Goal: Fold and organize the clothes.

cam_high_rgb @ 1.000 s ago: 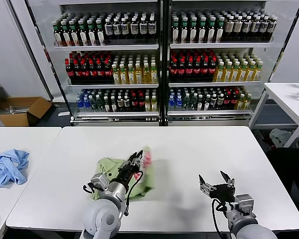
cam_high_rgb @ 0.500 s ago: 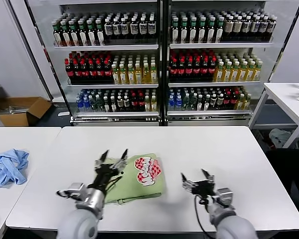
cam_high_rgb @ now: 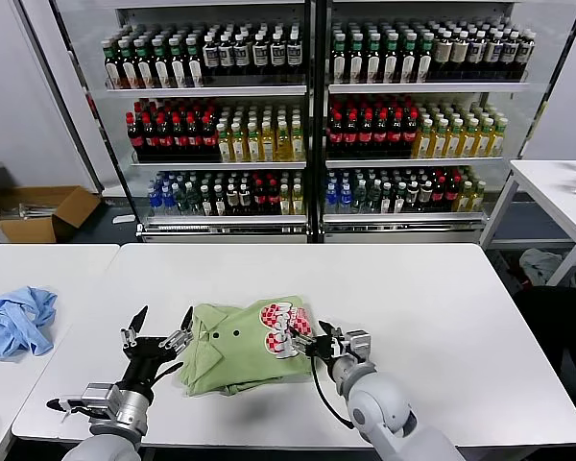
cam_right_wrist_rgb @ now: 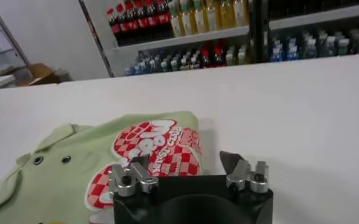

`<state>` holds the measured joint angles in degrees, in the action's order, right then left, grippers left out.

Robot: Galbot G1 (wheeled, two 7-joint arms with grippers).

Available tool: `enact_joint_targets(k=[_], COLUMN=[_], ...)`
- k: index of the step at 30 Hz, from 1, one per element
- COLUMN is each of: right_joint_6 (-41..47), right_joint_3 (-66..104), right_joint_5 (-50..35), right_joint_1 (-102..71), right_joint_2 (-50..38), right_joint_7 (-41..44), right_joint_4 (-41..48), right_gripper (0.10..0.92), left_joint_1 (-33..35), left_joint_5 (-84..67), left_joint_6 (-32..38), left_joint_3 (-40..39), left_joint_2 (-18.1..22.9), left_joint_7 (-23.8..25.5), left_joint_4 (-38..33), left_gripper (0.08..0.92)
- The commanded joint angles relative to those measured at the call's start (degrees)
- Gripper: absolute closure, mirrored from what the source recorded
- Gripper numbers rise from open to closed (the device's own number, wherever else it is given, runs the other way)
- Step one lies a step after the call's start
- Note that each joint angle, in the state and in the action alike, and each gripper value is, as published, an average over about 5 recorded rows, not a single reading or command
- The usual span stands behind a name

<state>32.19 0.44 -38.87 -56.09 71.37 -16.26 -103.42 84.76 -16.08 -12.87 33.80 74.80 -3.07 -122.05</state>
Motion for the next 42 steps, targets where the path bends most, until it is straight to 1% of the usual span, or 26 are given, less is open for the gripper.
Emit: enact_joint_targets(k=[1,10,14,17,19,21,23,26,28,30,34,37,39,42], right_joint_6=[0.67,-0.07,-2.57,-5.2,-5.42,-3.67,-1.16,0.83,0.99,1.01,0.78,-2.49,-5.0,-4.79], right_joint_3=[-4.19,-3.65,-2.81,-1.69,-0.41,2.13,5.66,11.52,15.32,18.86,20.87,18.49,16.86,15.95], right_joint_5=[-5.89,-5.69,-4.97,-2.91,-1.77,-1.25,-1.16,-1.08,0.17,2.79,5.88,8.25,10.39,11.36], right_joint_1=[6.45,5.88,5.21,3.13,0.64,-2.42,-5.63,-10.28,-12.85,-14.72,-15.66,-14.44,-13.24,-12.14], right_joint_2=[1.54,1.44,0.91,-0.3,-1.62,-3.44,-5.82,-10.35,-12.99,-14.51,-13.93,-11.84,-10.4,-9.09], right_joint_7=[-3.17,-2.72,-0.38,1.32,1.89,1.93,2.16,4.1,6.27,9.13,13.41,15.47,15.09,11.98], right_joint_4=[7.33,7.47,5.53,0.78,-4.07,-9.13,-12.83,-15.64,-15.39,-13.48,-8.63,-5.31,-4.04,-5.03], right_gripper=[0.354,0.597,0.718,0.805,0.856,0.9,0.918,0.919,0.919,0.919,0.919,0.919,0.919,0.919], left_joint_1=[2.55,2.4,2.47,2.38,2.21,1.83,1.33,0.89,0.79,0.44,-2.02,-4.21,-5.27,-6.51], left_joint_5=[3.27,4.07,4.43,5.63,6.83,9.35,12.87,18.88,22.03,24.1,26.62,31.83,35.92,38.23], left_joint_6=[0.88,0.79,0.67,1.5,3.92,7.99,11.58,14.76,16.22,18.06,23.54,27.35,28.66,29.17], left_joint_3=[2.7,2.02,2.24,2.2,2.05,1.77,1.31,0.05,-1.03,-1.98,-2.27,-1.75,-1.65,-1.62], left_joint_2=[-0.25,0.38,0.34,0.34,0.26,0.01,-0.28,-0.49,-0.42,-0.36,-1.03,-1.87,-2.44,-3.15], left_joint_7=[0.77,0.8,0.74,0.95,1.52,2.09,1.87,-0.23,-1.37,-1.46,1.01,2.64,2.84,3.05], left_joint_4=[0.25,0.92,1.01,1.6,2.39,3.78,5.15,6.11,6.15,6.55,10.33,13.23,14.15,14.31], left_gripper=[0.177,0.177,0.177,0.177,0.177,0.177,0.177,0.177,0.177,0.177,0.177,0.177,0.177,0.177])
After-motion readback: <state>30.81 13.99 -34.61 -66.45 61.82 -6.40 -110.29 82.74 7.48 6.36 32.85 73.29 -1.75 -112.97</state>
